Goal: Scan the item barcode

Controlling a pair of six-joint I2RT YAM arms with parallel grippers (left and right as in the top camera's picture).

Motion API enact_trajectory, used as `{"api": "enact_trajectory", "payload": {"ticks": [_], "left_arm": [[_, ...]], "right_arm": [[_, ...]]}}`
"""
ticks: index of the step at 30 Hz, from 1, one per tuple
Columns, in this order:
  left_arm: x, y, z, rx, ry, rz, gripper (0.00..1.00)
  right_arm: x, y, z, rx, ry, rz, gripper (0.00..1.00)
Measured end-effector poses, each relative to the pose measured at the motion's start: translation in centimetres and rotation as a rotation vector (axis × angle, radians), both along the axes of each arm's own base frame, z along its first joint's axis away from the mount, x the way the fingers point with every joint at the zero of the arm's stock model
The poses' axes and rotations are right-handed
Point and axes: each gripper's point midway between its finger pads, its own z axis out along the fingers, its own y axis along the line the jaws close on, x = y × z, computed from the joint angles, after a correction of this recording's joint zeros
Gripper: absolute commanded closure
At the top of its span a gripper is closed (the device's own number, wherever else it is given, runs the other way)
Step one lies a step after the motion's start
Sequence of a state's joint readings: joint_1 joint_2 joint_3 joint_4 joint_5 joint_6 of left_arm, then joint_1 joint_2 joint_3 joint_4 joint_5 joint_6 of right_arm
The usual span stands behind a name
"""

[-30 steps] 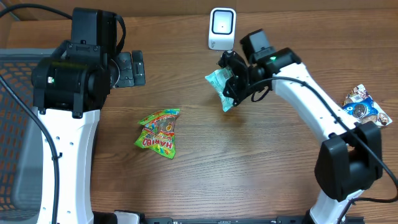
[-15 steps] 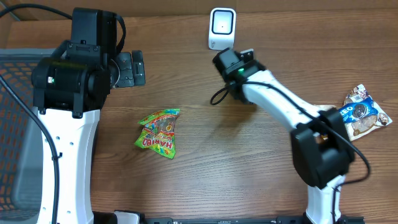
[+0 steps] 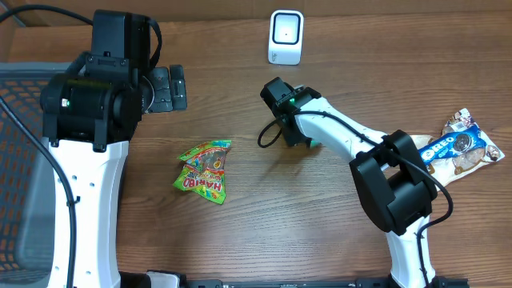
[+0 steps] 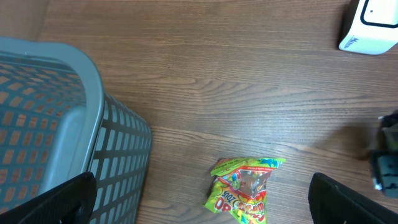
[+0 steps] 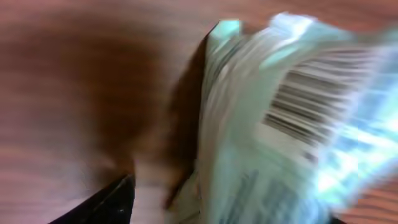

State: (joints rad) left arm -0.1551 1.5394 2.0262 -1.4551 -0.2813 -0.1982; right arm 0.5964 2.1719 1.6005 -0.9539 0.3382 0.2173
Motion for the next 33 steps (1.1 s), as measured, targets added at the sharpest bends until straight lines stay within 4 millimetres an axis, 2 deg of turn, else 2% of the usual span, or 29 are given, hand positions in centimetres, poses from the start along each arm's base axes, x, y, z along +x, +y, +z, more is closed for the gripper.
{"api": "enact_trajectory", "payload": {"ticks": [3,6,10,13,15,17,20,22,24,25,27,30,32,33], "left_arm": [[0.0,0.0,0.0,0.0,0.0,0.0,0.0],[0.0,0.0,0.0,0.0,0.0,0.0,0.0],[0.0,0.0,0.0,0.0,0.0,0.0,0.0],[0.0,0.0,0.0,0.0,0.0,0.001,0.0],[0.0,0.0,0.0,0.0,0.0,0.0,0.0],[0.0,0.0,0.0,0.0,0.0,0.0,0.0],[0.0,0.0,0.0,0.0,0.0,0.0,0.0],[0.0,0.0,0.0,0.0,0.0,0.0,0.0],[0.0,0.0,0.0,0.0,0.0,0.0,0.0],[0.0,0.0,0.0,0.0,0.0,0.0,0.0],[0.0,0.0,0.0,0.0,0.0,0.0,0.0],[0.0,0.0,0.0,0.0,0.0,0.0,0.0],[0.0,0.0,0.0,0.0,0.0,0.0,0.0],[0.0,0.0,0.0,0.0,0.0,0.0,0.0]], "right_arm": [[-1.7,1.5,-0.5,0.084,0.097,0.033,0.34],[-2.5,1.9,0.3,0.106,0.148,0.042,0.33],[-1.0,3.6,3.5,0.169,0.11,0.057,0.33],[0.4,5.8,6.6,0.273,0.06,0.077,0.35],[0.8,7.3,8.0,0.349,0.042,0.095,0.35],[0.6,8.3,8.5,0.405,0.051,0.11,0.38],[0.2,8.7,8.6,0.433,0.073,0.115,0.46],[0.1,8.3,8.4,0.424,0.082,0.09,0.48],[0.4,6.6,8.2,0.407,0.091,0.002,0.48],[1.0,5.3,8.2,0.411,0.091,-0.055,0.48],[2.7,1.4,8.2,0.442,0.102,-0.192,0.49],[4.4,-2.6,8.3,0.507,0.11,-0.307,0.53],[4.9,-5.2,7.9,0.545,0.124,-0.375,0.63],[4.9,-5.5,7.7,0.557,0.128,-0.39,0.66]]}}
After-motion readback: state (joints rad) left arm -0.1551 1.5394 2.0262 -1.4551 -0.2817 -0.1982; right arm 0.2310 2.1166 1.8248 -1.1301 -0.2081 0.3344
